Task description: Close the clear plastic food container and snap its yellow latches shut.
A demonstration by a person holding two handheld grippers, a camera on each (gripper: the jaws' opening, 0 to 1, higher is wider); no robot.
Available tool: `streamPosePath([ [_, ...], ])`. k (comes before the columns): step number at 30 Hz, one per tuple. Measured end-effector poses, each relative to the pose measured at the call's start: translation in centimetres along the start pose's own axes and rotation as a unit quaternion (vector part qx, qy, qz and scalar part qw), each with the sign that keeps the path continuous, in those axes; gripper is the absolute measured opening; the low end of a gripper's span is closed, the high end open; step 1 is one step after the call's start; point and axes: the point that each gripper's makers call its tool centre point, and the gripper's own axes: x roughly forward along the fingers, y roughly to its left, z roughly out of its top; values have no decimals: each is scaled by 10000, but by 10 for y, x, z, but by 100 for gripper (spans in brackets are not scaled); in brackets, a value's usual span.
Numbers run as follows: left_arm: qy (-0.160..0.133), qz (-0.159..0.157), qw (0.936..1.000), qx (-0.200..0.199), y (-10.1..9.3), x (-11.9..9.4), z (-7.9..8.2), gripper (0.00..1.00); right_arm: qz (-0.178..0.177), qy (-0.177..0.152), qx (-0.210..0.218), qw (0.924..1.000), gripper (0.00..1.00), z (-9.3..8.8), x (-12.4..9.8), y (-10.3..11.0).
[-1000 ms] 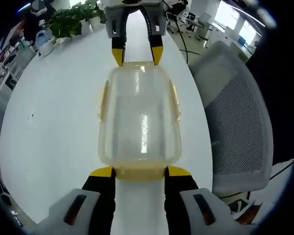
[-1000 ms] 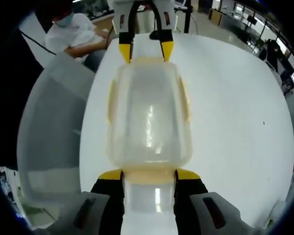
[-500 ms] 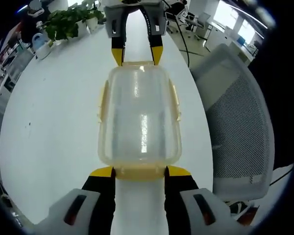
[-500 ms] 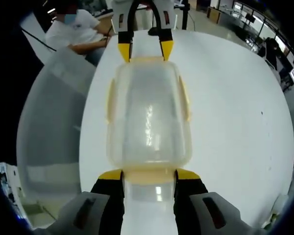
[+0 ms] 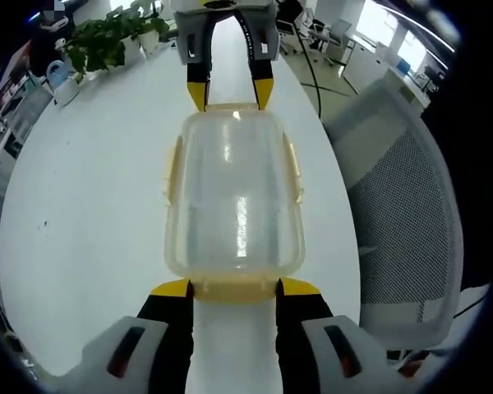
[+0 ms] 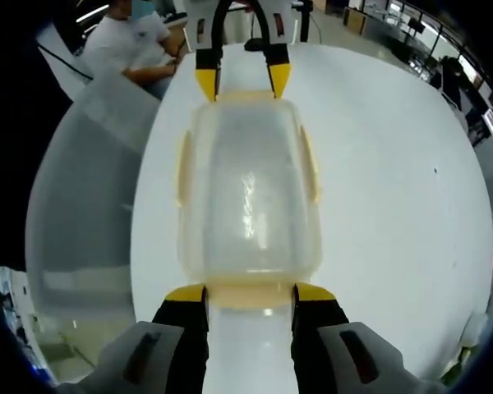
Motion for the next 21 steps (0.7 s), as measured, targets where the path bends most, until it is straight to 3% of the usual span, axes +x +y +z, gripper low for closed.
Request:
streamPosePath([
  [21,-80,-60,9999,-19,0,14,22,38,-23,72,60,10000,37,-25,-6,-2],
])
